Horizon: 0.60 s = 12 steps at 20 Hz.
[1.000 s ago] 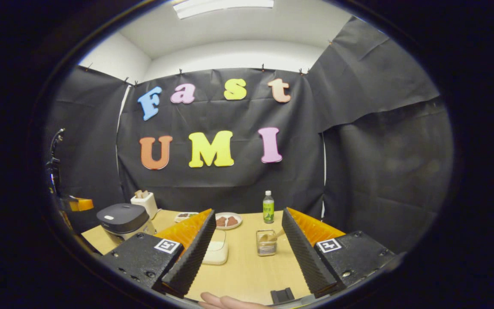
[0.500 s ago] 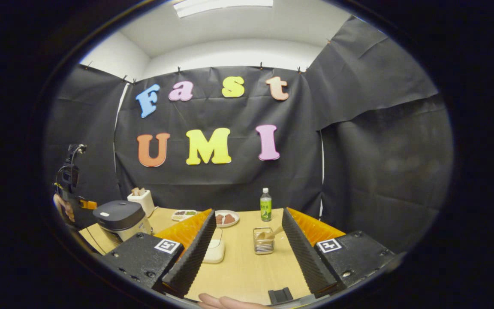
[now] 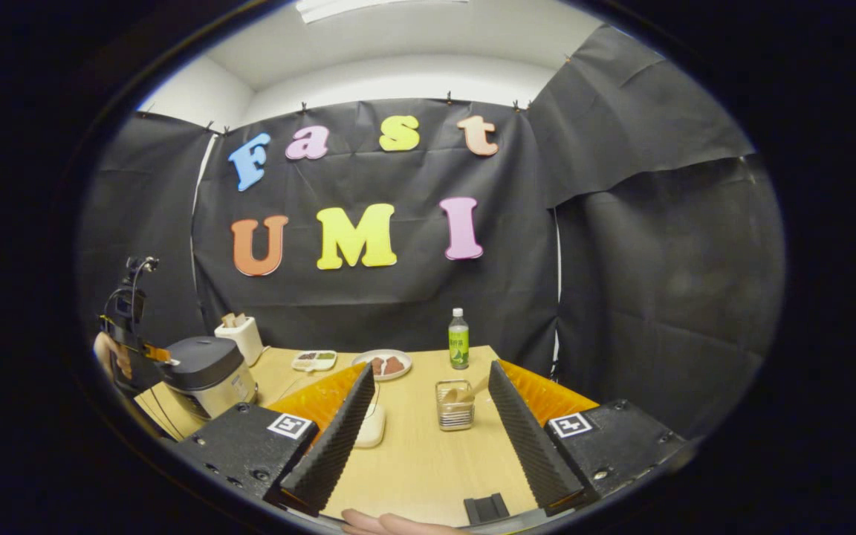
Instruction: Close the left gripper, press the button to open the rice cooker; take a wooden spoon from the chopstick holder with the right hand, scoop a spoonful of rice and pour it into the rice cooker, then put the wooden spoon back into the chopstick holder.
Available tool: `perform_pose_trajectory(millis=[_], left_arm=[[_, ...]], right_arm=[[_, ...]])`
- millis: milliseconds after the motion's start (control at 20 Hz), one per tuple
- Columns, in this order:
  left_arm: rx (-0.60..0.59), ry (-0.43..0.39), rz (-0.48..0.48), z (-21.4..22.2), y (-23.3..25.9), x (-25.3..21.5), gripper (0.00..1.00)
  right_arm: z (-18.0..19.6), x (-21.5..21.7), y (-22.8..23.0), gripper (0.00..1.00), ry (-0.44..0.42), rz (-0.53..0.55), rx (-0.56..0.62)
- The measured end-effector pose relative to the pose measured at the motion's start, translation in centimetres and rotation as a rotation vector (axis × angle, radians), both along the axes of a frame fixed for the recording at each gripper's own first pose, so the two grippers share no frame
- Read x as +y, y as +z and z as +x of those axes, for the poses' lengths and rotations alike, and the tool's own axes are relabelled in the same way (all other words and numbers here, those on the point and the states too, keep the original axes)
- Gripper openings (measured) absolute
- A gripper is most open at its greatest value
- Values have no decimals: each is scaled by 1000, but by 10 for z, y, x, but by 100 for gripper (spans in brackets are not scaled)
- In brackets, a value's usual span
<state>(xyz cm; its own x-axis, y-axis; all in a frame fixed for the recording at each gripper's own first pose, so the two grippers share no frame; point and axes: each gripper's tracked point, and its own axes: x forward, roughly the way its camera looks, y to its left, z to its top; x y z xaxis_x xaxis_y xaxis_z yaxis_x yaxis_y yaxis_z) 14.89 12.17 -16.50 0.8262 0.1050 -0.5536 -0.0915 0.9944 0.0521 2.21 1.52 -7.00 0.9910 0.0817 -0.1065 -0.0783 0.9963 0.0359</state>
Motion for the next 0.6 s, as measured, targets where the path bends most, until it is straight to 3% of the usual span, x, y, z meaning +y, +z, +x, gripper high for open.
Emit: perform_pose_trajectory(millis=[100,250,450,600], left_arm=[[19,-9,1,-2,-3,1,0],[64,3,-77,-3,-7,-1,0],[31,-40,-65,0,-7,0,0],[7,-45,-127,-4,9,0,0]], right_arm=[[3,-3,-3,100,-4,-2,10],[4,-8,-7,99,-21,-2,22],[0,-7,-7,100,-16,-1,16],[-2,-11,-7,100,-17,-13,11]])
